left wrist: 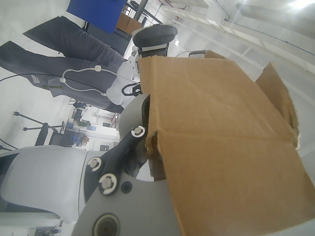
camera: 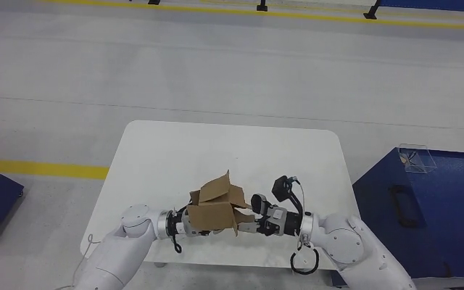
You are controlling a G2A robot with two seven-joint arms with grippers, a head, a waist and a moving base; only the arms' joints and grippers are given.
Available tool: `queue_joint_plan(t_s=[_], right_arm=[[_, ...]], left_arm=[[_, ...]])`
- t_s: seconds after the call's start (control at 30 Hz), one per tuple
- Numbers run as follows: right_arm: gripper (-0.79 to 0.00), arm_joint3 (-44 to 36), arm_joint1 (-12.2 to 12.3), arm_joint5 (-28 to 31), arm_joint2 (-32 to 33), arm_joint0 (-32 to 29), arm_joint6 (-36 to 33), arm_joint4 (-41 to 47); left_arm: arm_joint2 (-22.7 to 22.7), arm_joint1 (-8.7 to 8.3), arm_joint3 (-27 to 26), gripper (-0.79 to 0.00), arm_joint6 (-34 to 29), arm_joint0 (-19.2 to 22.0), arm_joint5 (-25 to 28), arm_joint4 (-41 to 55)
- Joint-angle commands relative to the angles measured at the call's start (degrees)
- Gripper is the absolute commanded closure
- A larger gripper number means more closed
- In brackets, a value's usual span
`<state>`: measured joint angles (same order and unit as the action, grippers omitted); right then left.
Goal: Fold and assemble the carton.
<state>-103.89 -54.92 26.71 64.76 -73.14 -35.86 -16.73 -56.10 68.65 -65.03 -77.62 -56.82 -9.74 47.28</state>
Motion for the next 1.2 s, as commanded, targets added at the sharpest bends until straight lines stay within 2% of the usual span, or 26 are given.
queue_joint_plan(t_s=[0.0,0.3,0.57,0.97,1.17], right_arm=[[-0.785,0.7,-0.2,-0.1,-0.5,0.6,0.3,0.2],[-0.785,4.7,0.2,-0.7,2.9,0.7,-1.4,1.8],[-0.785,6.9,-0.4,-3.1,1.2,2.8,-0.7,-1.4],[-0.785,9.8,-1.9,-3.9,-3.4,6.4,1.4,-1.3],[-0.785,11.0,-1.8,-2.6,-0.7,6.3,2.0,2.0]], left_arm=[[0.1,0.05,0.0,0.000,-0.2,0.0,0.4,0.0],[-0.6,-0.22,-1.1,0.000,-1.5,-0.9,3.0,-0.6],[-0.8,-0.54,-3.8,0.000,-2.9,-2.2,4.6,-1.9],[-1.5,-1.10,-6.7,0.000,-3.6,-3.8,5.1,-3.2],[-1.6,-1.14,-5.9,0.000,-3.1,-3.4,4.5,-2.9]])
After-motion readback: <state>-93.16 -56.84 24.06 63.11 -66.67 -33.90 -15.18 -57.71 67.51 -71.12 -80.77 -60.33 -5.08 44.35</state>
